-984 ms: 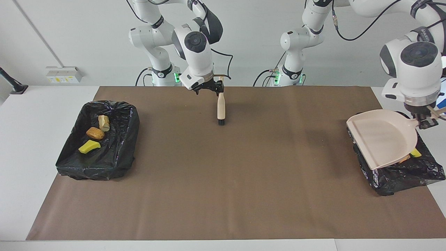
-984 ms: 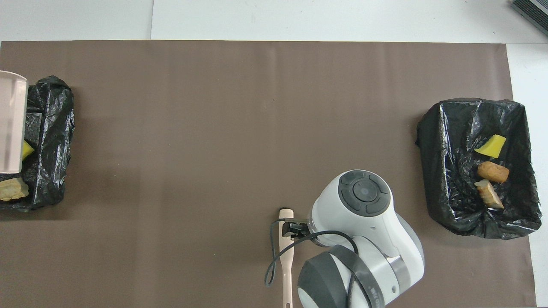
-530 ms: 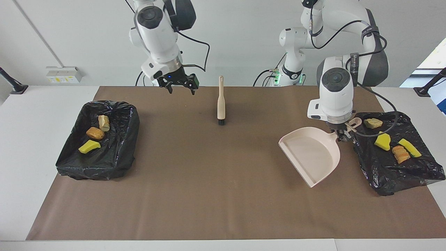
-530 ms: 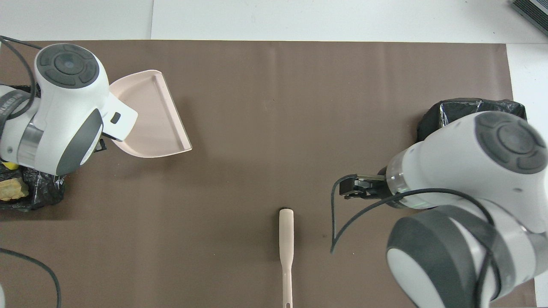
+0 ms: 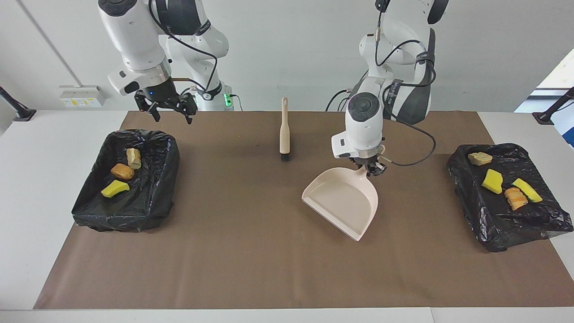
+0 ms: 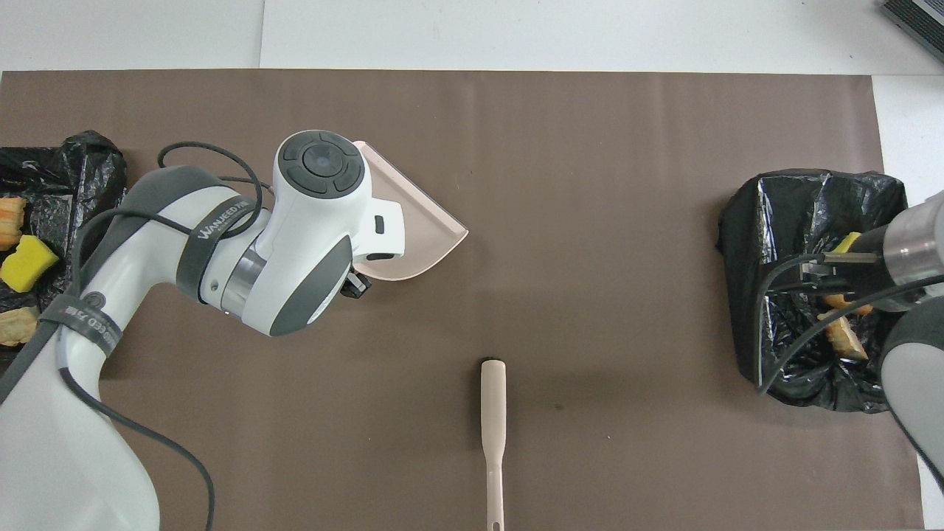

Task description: Sweep and dump trash in bin

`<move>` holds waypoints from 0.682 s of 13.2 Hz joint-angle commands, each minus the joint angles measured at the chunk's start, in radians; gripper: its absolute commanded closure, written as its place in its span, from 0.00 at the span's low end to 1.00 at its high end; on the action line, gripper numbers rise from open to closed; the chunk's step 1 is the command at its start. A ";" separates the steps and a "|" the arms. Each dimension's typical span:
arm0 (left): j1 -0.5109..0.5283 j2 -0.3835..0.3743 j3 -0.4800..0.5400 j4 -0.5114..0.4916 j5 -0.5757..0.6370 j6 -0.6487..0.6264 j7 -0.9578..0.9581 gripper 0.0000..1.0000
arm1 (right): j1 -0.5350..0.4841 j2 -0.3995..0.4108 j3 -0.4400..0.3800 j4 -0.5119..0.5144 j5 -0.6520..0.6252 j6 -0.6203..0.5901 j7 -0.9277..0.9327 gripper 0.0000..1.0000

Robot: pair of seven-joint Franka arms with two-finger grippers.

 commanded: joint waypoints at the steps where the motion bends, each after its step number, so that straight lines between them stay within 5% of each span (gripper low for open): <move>1: -0.083 0.068 0.021 0.100 -0.063 -0.018 -0.179 1.00 | -0.017 0.061 -0.057 0.083 -0.011 0.000 -0.089 0.00; 3: -0.118 0.123 0.021 0.185 -0.103 -0.021 -0.288 1.00 | -0.046 0.095 -0.057 0.146 0.027 -0.005 -0.102 0.00; 6: -0.210 0.328 0.033 0.418 -0.104 -0.029 -0.489 1.00 | -0.066 0.086 -0.055 0.131 0.046 -0.017 -0.102 0.00; 9: -0.212 0.347 0.032 0.451 -0.123 -0.010 -0.604 1.00 | -0.081 0.086 -0.054 0.129 0.046 -0.017 -0.102 0.00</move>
